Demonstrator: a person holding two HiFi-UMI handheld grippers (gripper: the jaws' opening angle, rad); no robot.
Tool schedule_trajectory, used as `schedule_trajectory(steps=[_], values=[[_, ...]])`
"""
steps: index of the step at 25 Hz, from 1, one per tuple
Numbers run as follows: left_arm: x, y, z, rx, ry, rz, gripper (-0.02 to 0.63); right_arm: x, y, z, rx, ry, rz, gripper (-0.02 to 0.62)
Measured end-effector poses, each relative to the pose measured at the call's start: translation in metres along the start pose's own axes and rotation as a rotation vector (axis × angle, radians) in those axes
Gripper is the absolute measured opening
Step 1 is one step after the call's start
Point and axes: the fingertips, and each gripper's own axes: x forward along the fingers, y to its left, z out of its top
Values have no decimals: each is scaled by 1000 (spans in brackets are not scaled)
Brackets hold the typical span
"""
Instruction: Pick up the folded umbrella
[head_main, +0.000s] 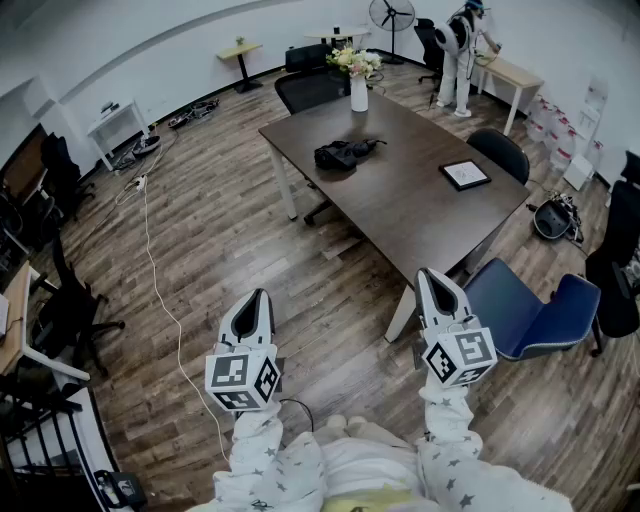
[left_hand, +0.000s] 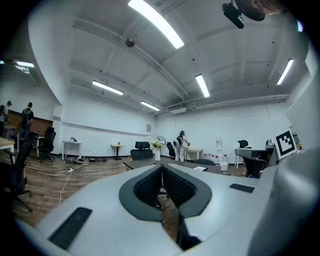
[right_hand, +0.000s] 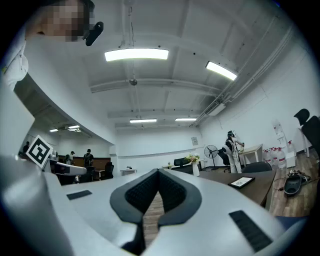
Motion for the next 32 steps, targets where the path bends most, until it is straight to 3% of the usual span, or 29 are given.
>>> schedule_trajectory(steps=[20,32], values=[[25,-17,-2,14,25,14,28,23,-24,-19,82,26,16,21],[118,16,-13,-1,50,-31,28,106,-48,-49,96,57,-12,21]])
